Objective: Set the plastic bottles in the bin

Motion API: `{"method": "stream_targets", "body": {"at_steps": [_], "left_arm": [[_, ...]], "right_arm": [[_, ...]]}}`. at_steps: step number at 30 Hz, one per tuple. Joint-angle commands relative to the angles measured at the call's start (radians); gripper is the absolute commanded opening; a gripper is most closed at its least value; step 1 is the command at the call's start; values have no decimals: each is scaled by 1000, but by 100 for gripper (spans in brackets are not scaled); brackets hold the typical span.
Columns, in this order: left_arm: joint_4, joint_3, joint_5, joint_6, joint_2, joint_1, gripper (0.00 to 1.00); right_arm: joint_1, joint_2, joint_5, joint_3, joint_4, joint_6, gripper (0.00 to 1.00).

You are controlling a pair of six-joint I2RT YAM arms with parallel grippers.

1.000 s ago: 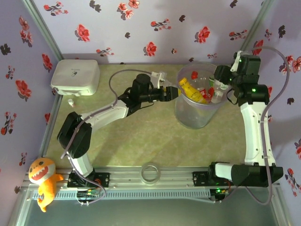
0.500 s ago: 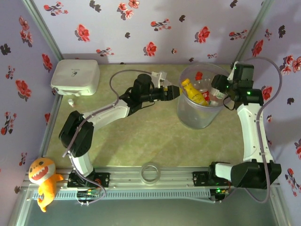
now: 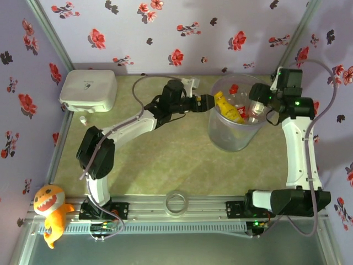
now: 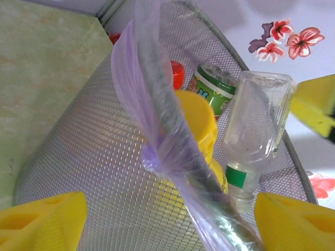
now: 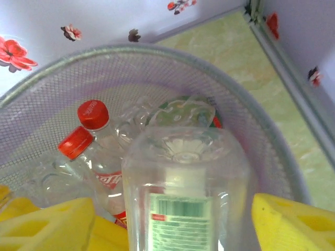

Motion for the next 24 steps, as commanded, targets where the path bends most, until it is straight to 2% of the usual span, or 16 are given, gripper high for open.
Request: {"method": "stream_targets", "body": {"at_steps": [1,4,8,13,18,21,24], "left_arm": [[-47,26,-19,39,23,-6,82],[-56,29,-18,46,25,-6,82],[-64,37,-20,51,30,-7,81],[-73,47,-20,53,38,-6,81],[-79,53,-20,57,44,-6,80],[-78,54,-19,56,45,-5,80],[-85,57,-19,59,45,-4,80]], "right_arm": [[-2,21,68,124,-73,-61,82],[-2,64,76,202,-99,-83,79],[-2,109,67,217,-104,-99,68],[-2,123,109,120,-63,-126,59],[-2,103,56,0,-20,-92,52],[-2,77,21,-80,10,-67,51],[-2,56,26,-60,0,-73,51]]}}
